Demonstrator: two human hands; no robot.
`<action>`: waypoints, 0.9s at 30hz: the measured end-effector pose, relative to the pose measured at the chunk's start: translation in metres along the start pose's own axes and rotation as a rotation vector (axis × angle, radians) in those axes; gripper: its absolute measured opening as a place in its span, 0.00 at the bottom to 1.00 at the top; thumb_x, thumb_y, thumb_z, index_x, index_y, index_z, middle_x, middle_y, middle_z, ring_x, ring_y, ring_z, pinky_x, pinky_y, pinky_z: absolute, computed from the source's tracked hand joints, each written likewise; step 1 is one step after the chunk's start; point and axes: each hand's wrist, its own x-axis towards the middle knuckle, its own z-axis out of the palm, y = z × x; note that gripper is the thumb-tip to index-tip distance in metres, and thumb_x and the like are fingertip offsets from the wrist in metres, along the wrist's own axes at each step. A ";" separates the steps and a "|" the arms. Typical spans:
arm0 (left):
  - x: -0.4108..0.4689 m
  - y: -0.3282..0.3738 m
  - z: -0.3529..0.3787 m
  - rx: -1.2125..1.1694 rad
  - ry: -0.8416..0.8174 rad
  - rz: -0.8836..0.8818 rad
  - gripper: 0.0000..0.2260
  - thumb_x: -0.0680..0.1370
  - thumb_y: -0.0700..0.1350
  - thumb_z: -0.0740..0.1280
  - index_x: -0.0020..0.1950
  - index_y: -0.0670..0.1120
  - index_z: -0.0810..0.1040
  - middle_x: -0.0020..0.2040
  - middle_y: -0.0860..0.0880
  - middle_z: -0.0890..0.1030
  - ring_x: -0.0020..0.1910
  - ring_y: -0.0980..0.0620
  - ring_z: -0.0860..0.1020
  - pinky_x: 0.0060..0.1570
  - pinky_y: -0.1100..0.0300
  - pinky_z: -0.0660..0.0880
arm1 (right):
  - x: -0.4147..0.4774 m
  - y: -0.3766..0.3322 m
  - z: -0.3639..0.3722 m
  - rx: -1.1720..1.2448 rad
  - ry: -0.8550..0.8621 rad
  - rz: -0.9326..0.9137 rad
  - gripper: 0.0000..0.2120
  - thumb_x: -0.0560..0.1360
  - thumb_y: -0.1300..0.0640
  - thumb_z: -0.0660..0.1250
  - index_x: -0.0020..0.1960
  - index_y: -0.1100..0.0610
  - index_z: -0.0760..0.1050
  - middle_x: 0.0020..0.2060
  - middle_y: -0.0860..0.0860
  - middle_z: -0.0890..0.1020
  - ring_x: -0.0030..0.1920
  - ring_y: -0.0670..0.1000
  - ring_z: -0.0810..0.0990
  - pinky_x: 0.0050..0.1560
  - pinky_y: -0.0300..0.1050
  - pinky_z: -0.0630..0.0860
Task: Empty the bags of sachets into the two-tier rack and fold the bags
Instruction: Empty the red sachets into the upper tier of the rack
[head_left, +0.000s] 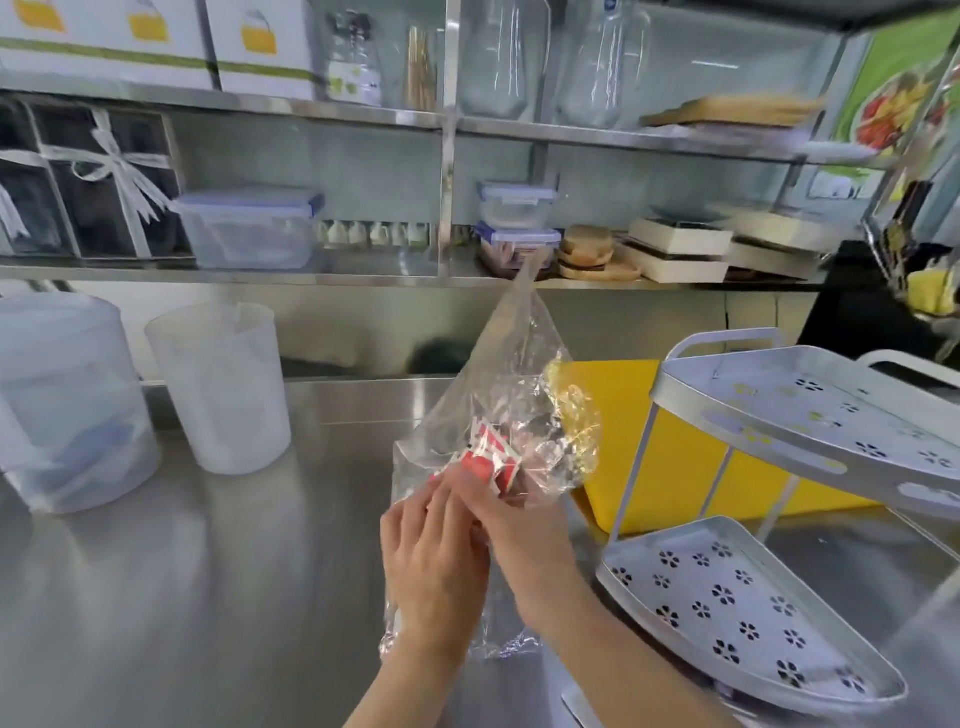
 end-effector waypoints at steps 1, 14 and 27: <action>0.002 0.004 0.001 0.003 -0.022 0.013 0.09 0.71 0.39 0.67 0.51 0.42 0.78 0.45 0.47 0.85 0.44 0.48 0.81 0.42 0.56 0.69 | 0.003 0.001 -0.004 0.075 0.073 0.005 0.04 0.73 0.52 0.68 0.41 0.49 0.81 0.37 0.45 0.86 0.41 0.44 0.84 0.39 0.33 0.78; 0.047 -0.045 -0.020 -1.267 -0.581 -1.382 0.15 0.74 0.60 0.65 0.56 0.56 0.80 0.60 0.46 0.80 0.56 0.43 0.80 0.52 0.48 0.78 | 0.011 -0.035 -0.081 0.399 -0.032 0.017 0.11 0.70 0.52 0.62 0.46 0.55 0.80 0.35 0.54 0.84 0.35 0.51 0.82 0.31 0.45 0.79; 0.094 -0.049 -0.006 -1.764 -0.526 -1.021 0.06 0.69 0.42 0.66 0.42 0.48 0.82 0.38 0.51 0.85 0.41 0.53 0.83 0.39 0.55 0.81 | 0.018 -0.055 -0.110 -0.108 0.390 -0.172 0.09 0.67 0.67 0.71 0.34 0.54 0.81 0.26 0.44 0.82 0.30 0.39 0.79 0.33 0.29 0.74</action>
